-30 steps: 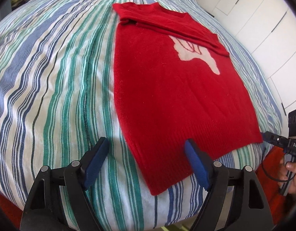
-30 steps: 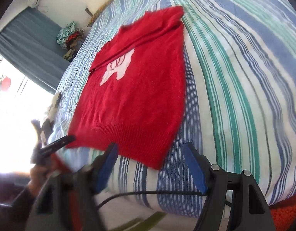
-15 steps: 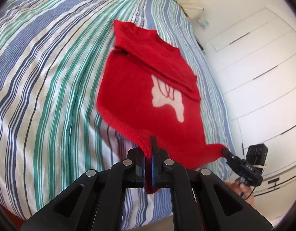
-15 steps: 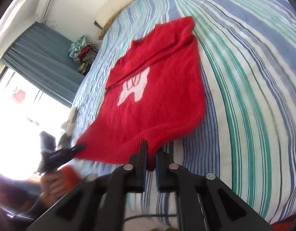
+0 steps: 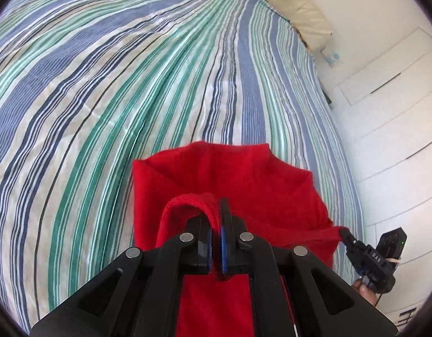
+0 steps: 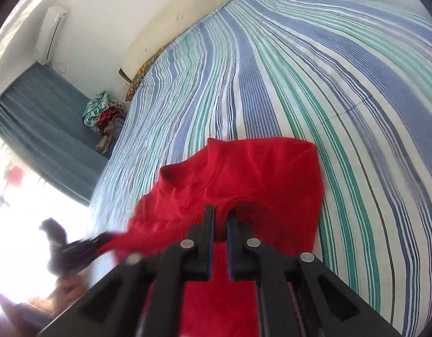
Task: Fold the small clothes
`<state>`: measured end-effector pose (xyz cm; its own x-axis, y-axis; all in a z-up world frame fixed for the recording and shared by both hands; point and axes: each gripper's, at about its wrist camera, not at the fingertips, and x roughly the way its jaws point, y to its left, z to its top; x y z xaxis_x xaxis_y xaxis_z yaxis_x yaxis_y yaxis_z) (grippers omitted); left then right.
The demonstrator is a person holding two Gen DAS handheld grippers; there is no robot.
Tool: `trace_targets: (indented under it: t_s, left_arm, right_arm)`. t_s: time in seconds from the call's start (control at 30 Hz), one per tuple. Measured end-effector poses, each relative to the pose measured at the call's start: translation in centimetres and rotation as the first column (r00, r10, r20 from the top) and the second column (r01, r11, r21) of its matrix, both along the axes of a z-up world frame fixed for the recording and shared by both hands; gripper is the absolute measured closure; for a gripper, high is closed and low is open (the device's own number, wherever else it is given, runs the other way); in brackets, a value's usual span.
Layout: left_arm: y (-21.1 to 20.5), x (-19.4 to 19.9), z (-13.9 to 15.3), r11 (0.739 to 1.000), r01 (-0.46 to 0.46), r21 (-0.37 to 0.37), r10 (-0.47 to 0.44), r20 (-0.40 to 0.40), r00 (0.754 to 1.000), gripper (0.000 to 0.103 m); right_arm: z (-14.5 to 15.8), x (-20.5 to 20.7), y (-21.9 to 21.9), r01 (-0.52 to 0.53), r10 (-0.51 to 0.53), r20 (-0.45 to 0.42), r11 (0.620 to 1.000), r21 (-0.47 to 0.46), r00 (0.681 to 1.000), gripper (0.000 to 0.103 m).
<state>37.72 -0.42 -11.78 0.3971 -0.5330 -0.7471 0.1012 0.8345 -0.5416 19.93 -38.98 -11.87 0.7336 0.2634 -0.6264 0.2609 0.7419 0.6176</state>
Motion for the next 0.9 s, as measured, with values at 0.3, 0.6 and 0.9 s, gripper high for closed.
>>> trace_targets:
  t_s: [0.3, 0.6, 0.9]
  left_arm:
    - [-0.8, 6.2, -3.1, 0.996, -0.062, -0.056, 0.057, -0.091, 0.994, 0.051]
    - [1.3, -0.1, 1.9, 0.994, -0.036, 0.106, 0.017, 0.173, 0.985, 0.015]
    - [-0.5, -11.3, -3.2, 0.908, 0.127, 0.400, -0.191, 0.124, 0.974, 0.019]
  right_arm:
    - [-3.8, 6.1, -4.2, 0.064, -0.065, 0.001, 0.998, 0.022, 0.998, 0.084]
    - [1.2, 3.7, -2.6, -0.017, 0.029, 0.071, 0.987, -0.162, 0.997, 0.064]
    - [-3.6, 3.0, -0.1, -0.132, 0.047, -0.234, 0.923, -0.361, 0.971, 0.078]
